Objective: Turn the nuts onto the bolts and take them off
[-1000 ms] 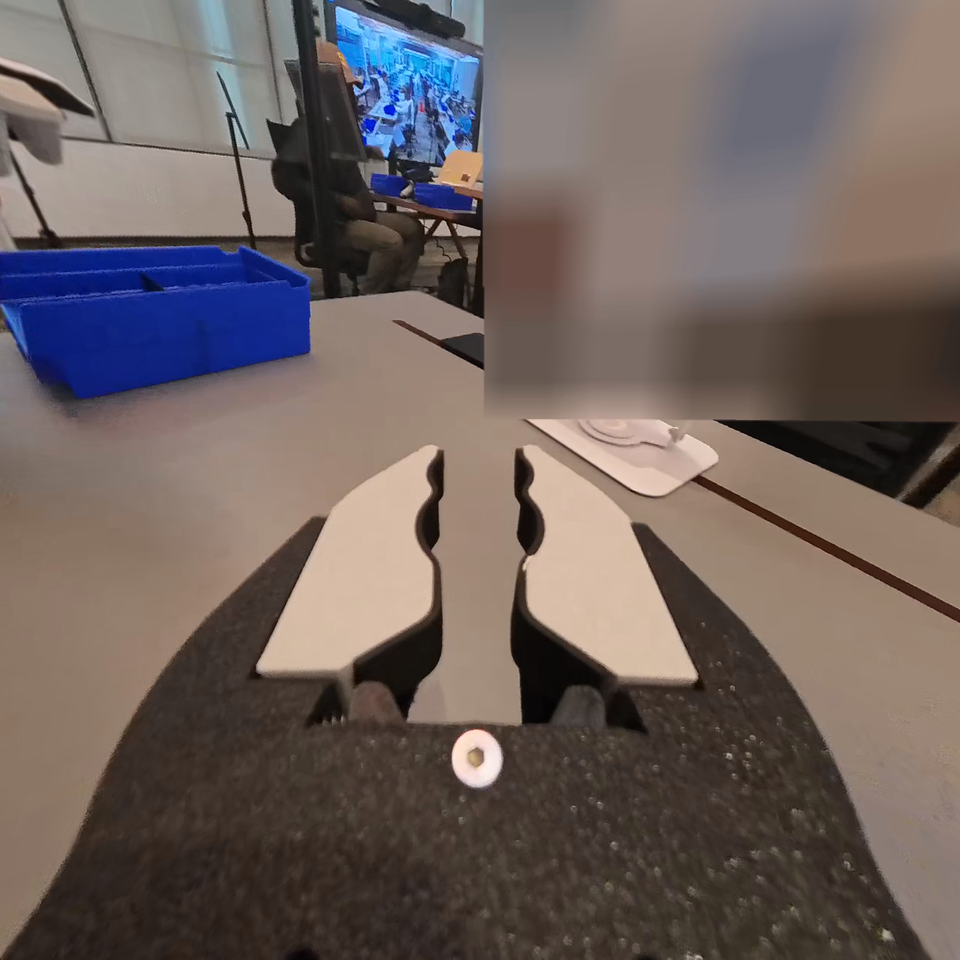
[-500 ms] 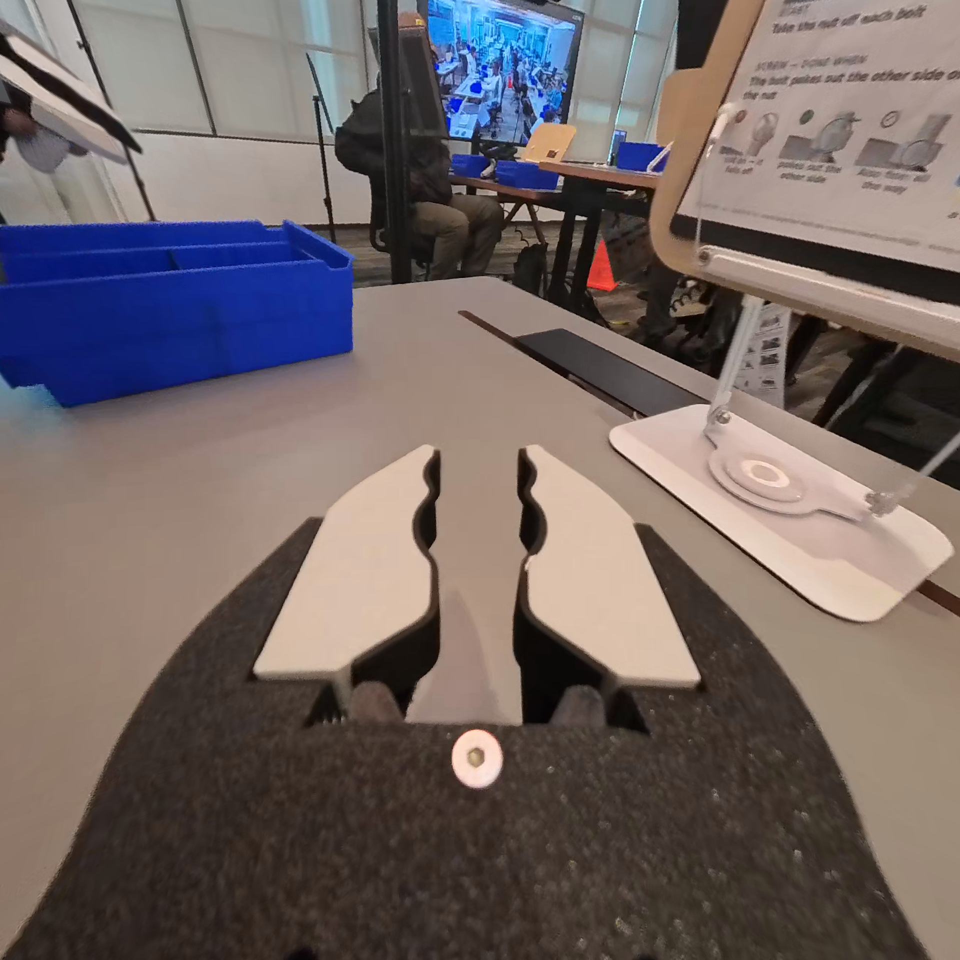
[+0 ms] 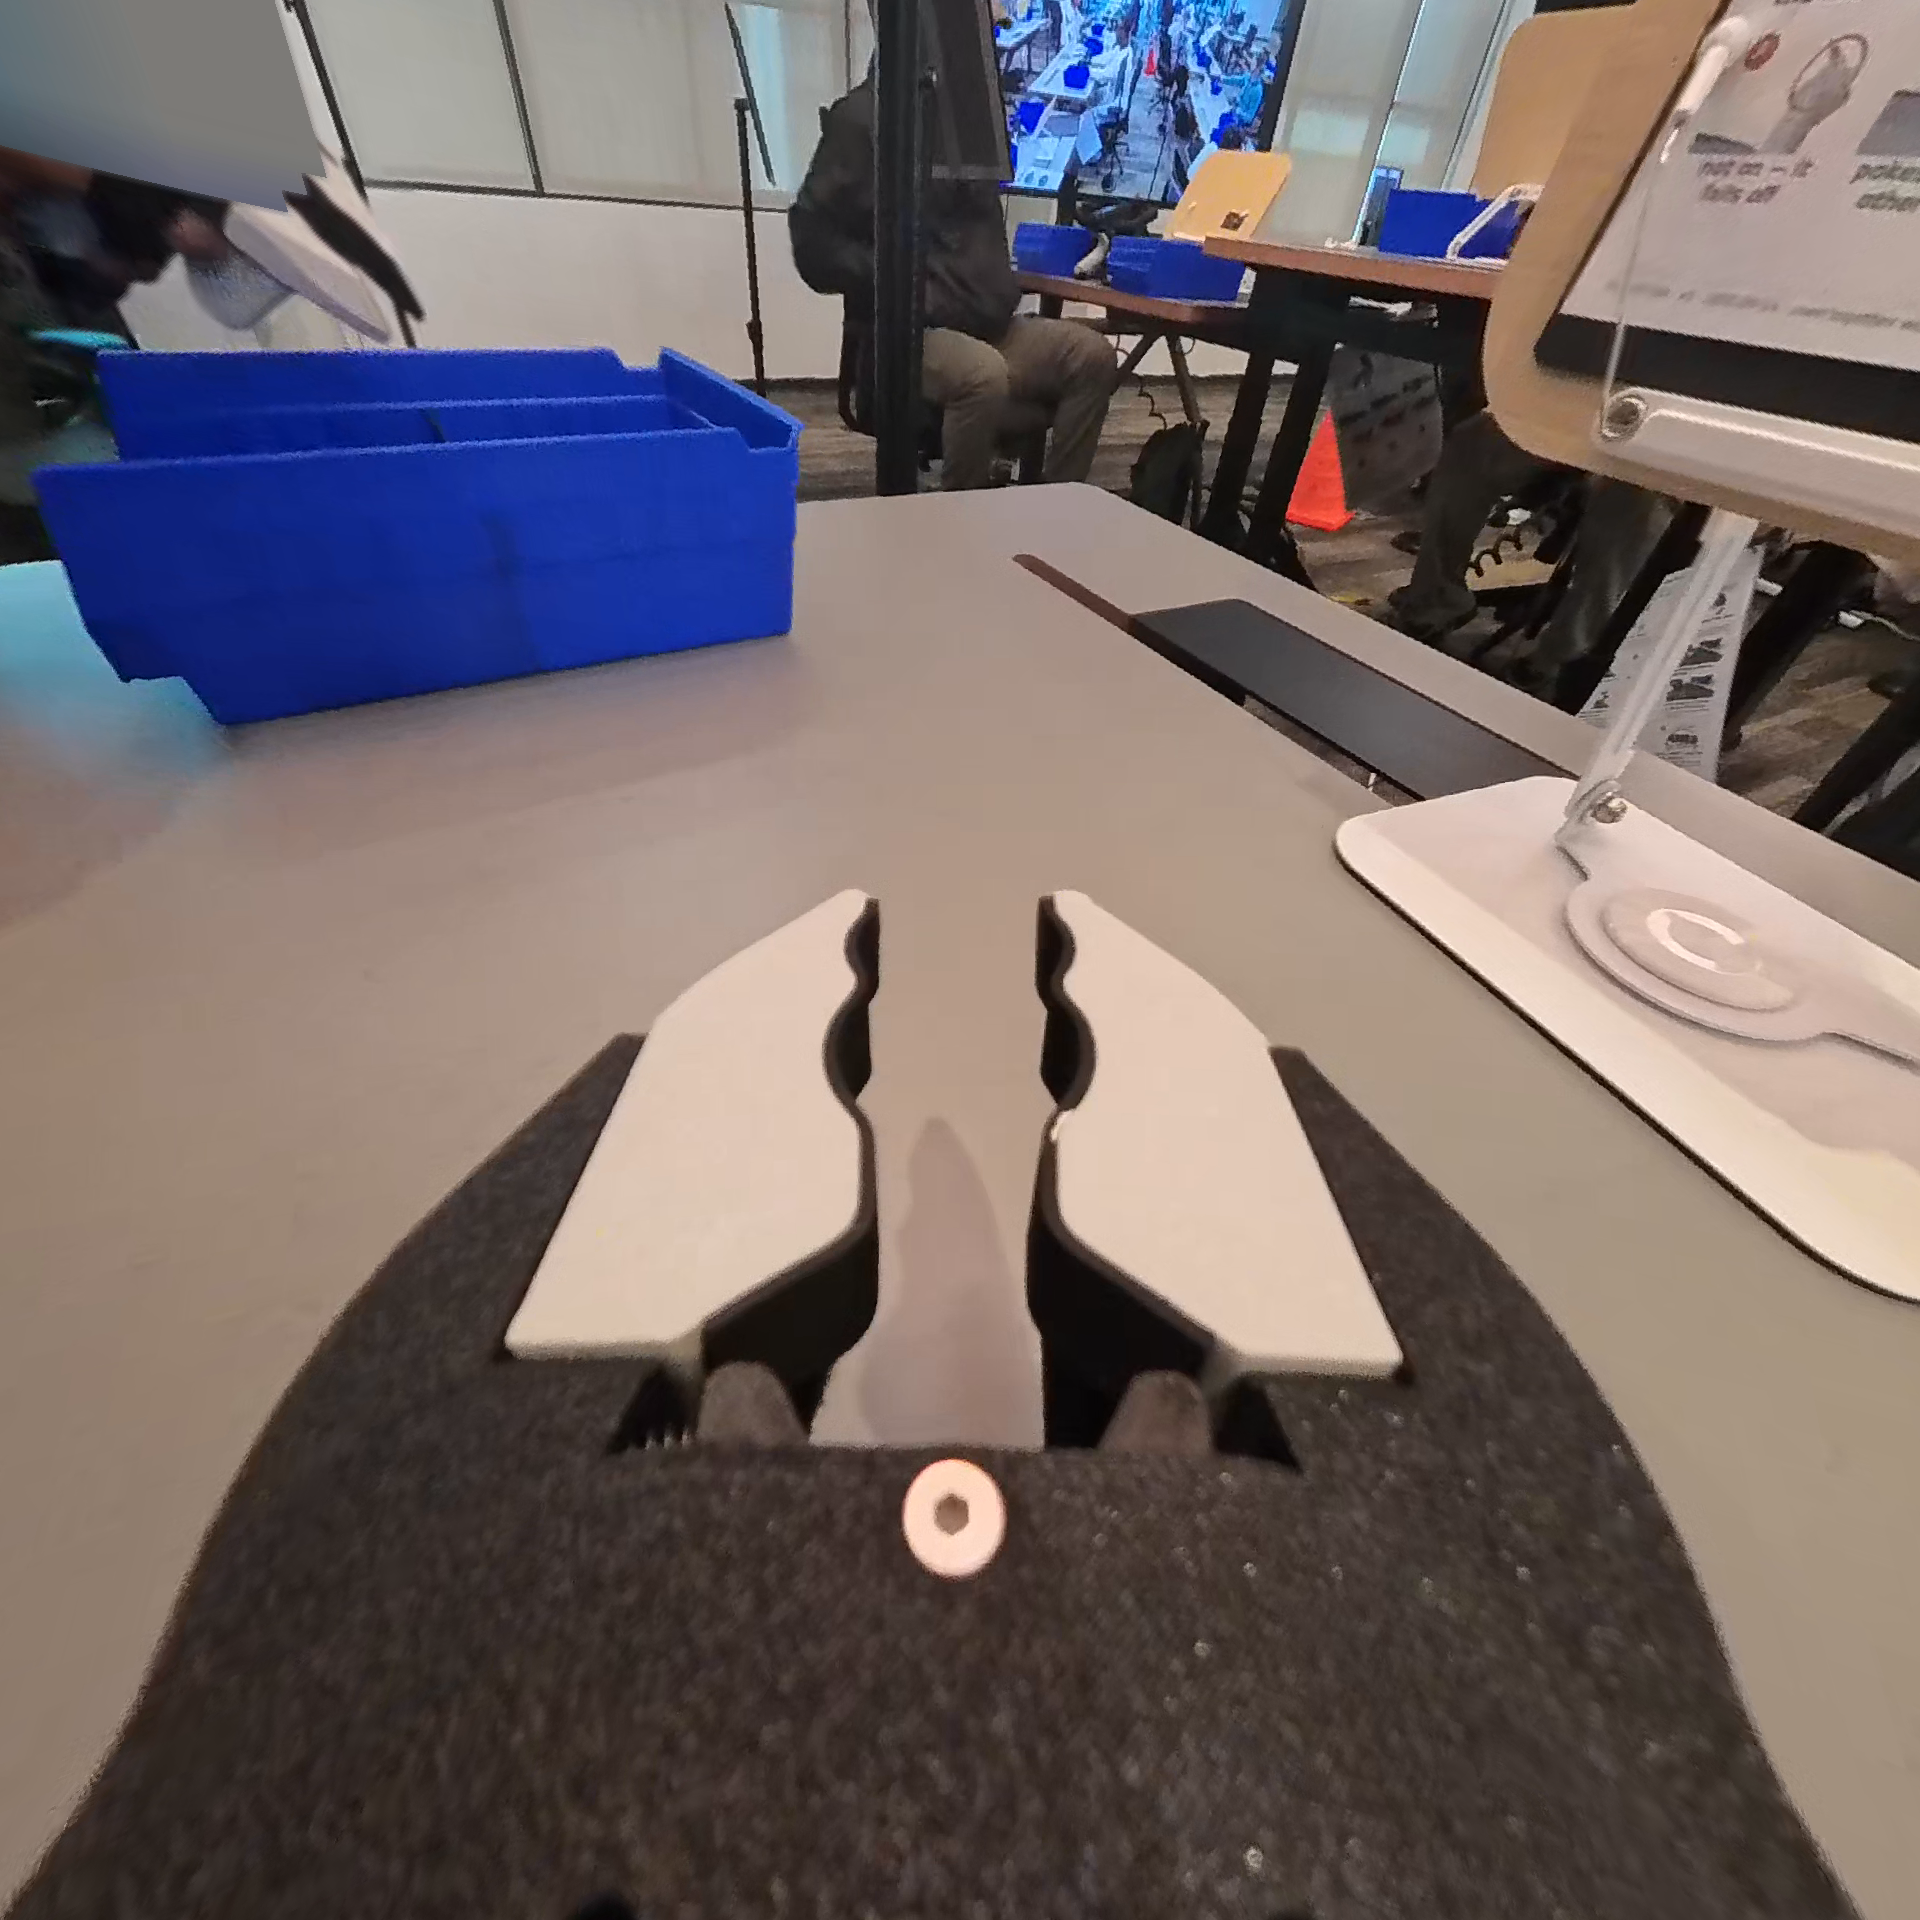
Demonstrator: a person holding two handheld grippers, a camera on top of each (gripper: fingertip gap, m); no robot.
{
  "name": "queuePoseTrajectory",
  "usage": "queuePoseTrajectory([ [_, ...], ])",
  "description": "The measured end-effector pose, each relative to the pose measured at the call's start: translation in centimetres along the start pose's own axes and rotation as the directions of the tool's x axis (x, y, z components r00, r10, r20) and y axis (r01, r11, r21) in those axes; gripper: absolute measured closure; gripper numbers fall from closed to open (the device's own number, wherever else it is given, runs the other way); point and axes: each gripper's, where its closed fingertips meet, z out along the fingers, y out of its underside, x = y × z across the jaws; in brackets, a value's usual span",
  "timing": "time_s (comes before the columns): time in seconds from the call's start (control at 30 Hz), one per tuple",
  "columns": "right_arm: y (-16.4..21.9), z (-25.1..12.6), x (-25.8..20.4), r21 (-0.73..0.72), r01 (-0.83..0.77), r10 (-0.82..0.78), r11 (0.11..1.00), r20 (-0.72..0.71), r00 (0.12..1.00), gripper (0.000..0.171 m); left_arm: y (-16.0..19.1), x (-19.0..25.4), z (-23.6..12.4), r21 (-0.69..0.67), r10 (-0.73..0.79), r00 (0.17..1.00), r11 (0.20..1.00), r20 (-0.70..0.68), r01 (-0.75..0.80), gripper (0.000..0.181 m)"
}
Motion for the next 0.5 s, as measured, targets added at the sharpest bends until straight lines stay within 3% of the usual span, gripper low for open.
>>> queuePoseTrajectory([
  [0.23,1.0,-0.5,-0.2,-0.027,0.014,-0.014,1.000,0.012,1.000,0.143,-1.6,-0.1,3.6,-0.213,0.324,0.933,0.911,-0.157,-0.352,0.157],
  [0.5,1.5,-0.3,-0.2,-0.034,0.015,-0.015,0.999,0.021,1.000,0.142,-2.0,0.0,5.9,-0.237,0.438,0.830,0.815,-0.345,-0.528,0.168],
])
